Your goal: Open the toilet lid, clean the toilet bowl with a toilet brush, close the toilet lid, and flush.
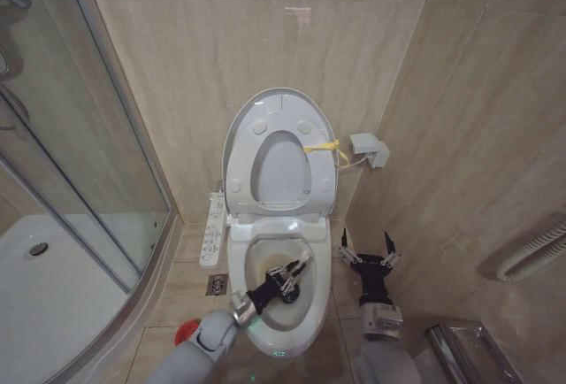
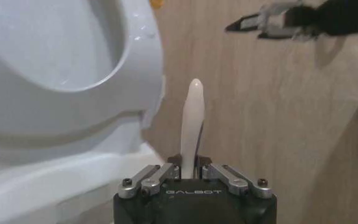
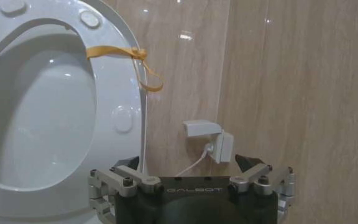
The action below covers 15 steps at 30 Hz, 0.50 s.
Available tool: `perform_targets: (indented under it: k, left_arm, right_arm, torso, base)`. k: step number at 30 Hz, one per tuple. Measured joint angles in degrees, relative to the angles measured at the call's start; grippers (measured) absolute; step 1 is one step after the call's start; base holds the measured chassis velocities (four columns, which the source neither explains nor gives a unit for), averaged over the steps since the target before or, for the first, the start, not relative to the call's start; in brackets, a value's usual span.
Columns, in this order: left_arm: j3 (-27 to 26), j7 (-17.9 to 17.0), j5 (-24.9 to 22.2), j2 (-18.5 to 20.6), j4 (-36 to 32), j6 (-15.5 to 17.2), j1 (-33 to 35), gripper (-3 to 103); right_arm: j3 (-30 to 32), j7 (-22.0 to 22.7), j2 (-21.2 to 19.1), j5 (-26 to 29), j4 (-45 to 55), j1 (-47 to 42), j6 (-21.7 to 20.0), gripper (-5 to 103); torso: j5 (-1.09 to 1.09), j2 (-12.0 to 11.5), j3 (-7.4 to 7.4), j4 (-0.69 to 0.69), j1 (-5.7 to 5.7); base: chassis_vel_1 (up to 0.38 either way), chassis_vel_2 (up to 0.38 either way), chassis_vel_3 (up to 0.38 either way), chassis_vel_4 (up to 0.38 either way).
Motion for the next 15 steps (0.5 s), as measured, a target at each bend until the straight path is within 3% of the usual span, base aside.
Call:
perform_targets:
  k: [7,15]
  left_arm:
    - [-1.8,0.0,-1.0,0.5,1.6,-0.1,-2.1,15]
    - [1.1,-1.5,-1.3,-1.1,-3.7,0.3,0.8,15]
  right_arm:
    - [0.0,0.0,0.0,0.0,0.0,0.0,0.0,100]
    - [0.0,0.0,0.0,0.0,0.0,0.0,0.0,100]
  torso:
    - [0.0,0.0,0.01,-0.01,0.0]
    - [0.01,0.0,0.0,-0.01,0.0]
  base:
    - [0.0,0.0,0.0,0.0]
    - [0.0,0.0,0.0,0.0]
